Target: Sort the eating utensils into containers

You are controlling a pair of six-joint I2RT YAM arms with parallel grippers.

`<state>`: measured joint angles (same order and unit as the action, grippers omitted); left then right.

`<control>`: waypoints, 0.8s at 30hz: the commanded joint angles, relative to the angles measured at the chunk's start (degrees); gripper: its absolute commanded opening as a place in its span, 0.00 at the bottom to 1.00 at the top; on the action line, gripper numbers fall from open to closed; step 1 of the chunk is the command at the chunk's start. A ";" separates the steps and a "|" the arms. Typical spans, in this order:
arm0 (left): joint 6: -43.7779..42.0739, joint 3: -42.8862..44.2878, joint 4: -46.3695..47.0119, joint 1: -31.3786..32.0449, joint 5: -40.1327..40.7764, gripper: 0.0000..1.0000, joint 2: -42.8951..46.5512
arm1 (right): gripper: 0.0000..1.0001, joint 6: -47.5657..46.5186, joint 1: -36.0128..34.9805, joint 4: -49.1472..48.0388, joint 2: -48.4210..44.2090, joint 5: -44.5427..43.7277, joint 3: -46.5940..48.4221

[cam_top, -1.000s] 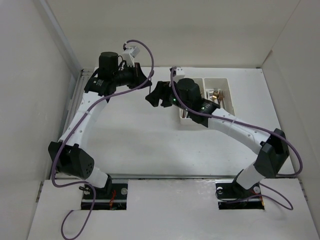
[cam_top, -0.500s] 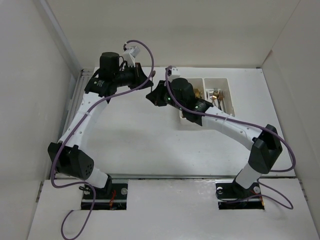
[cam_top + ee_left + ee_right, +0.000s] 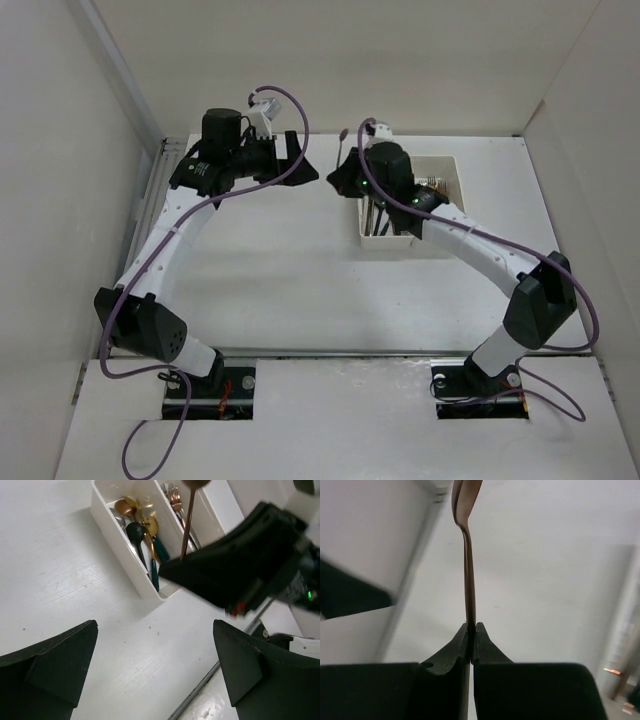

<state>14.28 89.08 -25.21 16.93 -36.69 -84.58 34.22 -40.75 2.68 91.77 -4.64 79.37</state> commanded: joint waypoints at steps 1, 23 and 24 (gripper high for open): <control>-3.12 4.43 -2.30 0.39 6.08 1.00 1.34 | 0.00 -5.20 6.90 10.73 0.16 -0.97 3.75; -6.02 5.84 -4.14 -11.83 20.16 1.00 1.87 | 0.83 -11.99 16.14 44.26 5.55 -20.13 24.34; -6.02 6.37 -4.14 -12.70 21.38 1.00 1.87 | 0.85 -11.98 16.84 44.26 3.53 -20.14 24.34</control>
<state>8.99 92.77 -29.98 5.96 -17.15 -84.58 21.19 -25.32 45.45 105.01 -20.51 99.48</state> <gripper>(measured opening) 0.997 0.838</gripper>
